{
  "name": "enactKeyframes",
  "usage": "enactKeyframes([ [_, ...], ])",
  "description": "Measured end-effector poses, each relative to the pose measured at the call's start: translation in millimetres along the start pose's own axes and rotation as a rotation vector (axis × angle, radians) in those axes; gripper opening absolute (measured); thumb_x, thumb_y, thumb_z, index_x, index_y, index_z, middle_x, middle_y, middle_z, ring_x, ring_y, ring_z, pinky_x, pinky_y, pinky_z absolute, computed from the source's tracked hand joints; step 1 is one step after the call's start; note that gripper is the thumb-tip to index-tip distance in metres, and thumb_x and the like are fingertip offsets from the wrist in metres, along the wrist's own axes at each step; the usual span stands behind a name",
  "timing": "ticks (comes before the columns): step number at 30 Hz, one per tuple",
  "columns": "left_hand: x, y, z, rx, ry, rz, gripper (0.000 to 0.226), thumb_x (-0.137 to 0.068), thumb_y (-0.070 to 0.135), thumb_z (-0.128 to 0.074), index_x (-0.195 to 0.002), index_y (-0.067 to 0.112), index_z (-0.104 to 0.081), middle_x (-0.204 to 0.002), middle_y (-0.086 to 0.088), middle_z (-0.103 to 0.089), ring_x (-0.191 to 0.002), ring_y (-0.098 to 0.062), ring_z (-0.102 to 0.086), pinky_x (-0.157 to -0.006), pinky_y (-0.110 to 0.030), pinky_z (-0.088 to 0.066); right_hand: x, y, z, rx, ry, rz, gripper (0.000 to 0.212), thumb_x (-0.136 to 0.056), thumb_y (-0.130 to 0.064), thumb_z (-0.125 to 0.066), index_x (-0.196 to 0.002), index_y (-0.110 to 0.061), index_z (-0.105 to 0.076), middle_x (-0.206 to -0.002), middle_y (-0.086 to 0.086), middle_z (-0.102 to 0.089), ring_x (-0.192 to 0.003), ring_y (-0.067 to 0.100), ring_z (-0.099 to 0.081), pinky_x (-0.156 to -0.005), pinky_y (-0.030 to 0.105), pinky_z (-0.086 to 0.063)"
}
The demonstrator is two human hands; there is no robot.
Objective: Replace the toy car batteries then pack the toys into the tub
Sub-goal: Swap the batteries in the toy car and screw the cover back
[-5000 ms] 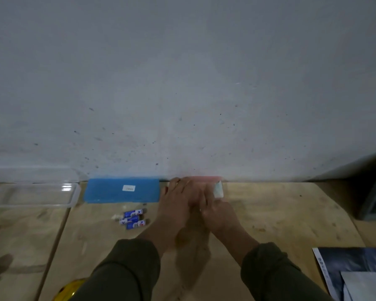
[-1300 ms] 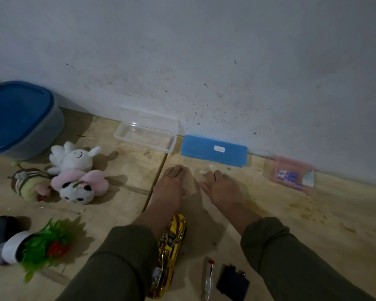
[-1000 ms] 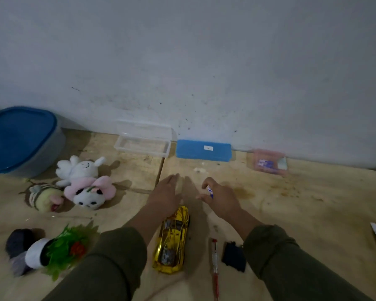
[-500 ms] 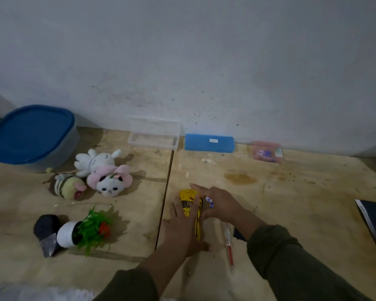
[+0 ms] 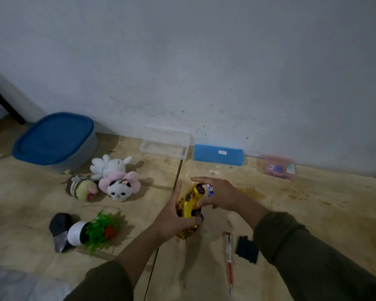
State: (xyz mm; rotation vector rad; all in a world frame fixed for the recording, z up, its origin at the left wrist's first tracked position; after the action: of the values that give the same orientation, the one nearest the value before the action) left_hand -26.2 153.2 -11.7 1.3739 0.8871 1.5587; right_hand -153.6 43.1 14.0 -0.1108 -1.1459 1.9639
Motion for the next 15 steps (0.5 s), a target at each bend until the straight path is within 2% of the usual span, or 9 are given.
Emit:
enactKeyframes([
  [4,4,24,12,0.211,-0.07,-0.02,0.122,-0.055,0.033,-0.08,-0.145,0.05,-0.001,-0.134,0.007,-0.051,-0.115,-0.016,-0.06,-0.094,-0.04,-0.053,-9,-41,22,0.0,0.008,0.024,0.07,-0.069,-0.032,-0.081,-0.131,-0.034,-0.05,-0.14,0.002,-0.043,-0.103,0.019,-0.055,-0.063,0.028,-0.059],
  [5,6,30,13,0.252,-0.083,-0.02,0.118,-0.055,0.031,-0.08,-0.143,0.053,-0.004,-0.132,0.005,-0.053,-0.114,-0.017,-0.06,-0.091,-0.038,-0.053,-10,-50,23,-0.006,0.013,0.018,0.068,-0.069,-0.033,-0.081,-0.13,-0.031,-0.051,-0.139,0.002,-0.044,-0.103,0.019,-0.055,-0.063,0.028,-0.058],
  [8,11,45,13,0.333,-0.093,-0.062,0.098,-0.063,0.019,-0.076,-0.132,0.053,-0.016,-0.119,0.008,-0.058,-0.102,-0.005,-0.065,-0.077,-0.023,-0.055,-15,-76,21,0.033,0.054,0.006,0.061,-0.072,-0.037,-0.078,-0.127,-0.027,-0.054,-0.132,0.006,-0.05,-0.108,0.024,-0.055,-0.069,0.029,-0.059],
  [9,11,45,15,0.367,-0.089,-0.065,0.097,-0.065,0.015,-0.073,-0.134,0.052,-0.016,-0.118,0.006,-0.059,-0.102,-0.005,-0.065,-0.076,-0.023,-0.055,-16,-85,20,0.047,0.066,0.008,0.06,-0.071,-0.038,-0.078,-0.126,-0.028,-0.054,-0.132,0.006,-0.05,-0.11,0.025,-0.054,-0.069,0.029,-0.059],
  [11,10,42,22,0.441,-0.105,-0.062,0.109,-0.063,0.013,-0.075,-0.143,0.048,-0.01,-0.125,0.0,-0.057,-0.111,-0.018,-0.062,-0.083,-0.032,-0.055,-18,-98,21,0.035,0.099,0.008,0.062,-0.07,-0.038,-0.079,-0.127,-0.032,-0.054,-0.135,0.003,-0.048,-0.111,0.025,-0.053,-0.063,0.026,-0.058],
  [13,10,40,37,0.482,-0.142,-0.056,0.118,-0.057,0.019,-0.078,-0.146,0.05,-0.008,-0.132,-0.006,-0.056,-0.116,-0.029,-0.059,-0.092,-0.044,-0.052,-17,-103,26,0.019,0.15,-0.01,0.065,-0.069,-0.038,-0.08,-0.128,-0.035,-0.052,-0.14,0.001,-0.045,-0.107,0.023,-0.056,-0.058,0.023,-0.057],
  [15,8,45,54,0.509,-0.196,-0.07,0.119,-0.055,0.021,-0.079,-0.146,0.051,-0.008,-0.136,-0.007,-0.052,-0.119,-0.032,-0.057,-0.092,-0.048,-0.051,-16,-104,30,0.039,0.177,-0.059,0.069,-0.071,-0.037,-0.079,-0.133,-0.036,-0.048,-0.143,0.002,-0.042,-0.102,0.021,-0.058,-0.055,0.021,-0.056],
])
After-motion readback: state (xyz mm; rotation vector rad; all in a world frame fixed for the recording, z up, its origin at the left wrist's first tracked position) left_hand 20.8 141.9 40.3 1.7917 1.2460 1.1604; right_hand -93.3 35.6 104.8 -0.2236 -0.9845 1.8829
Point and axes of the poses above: each hand's wrist, its own x-axis away from the middle knuckle, its own z-axis out of the back of the hand, y = z × x, the point moved 4 cm from there along -x, towards the middle knuckle
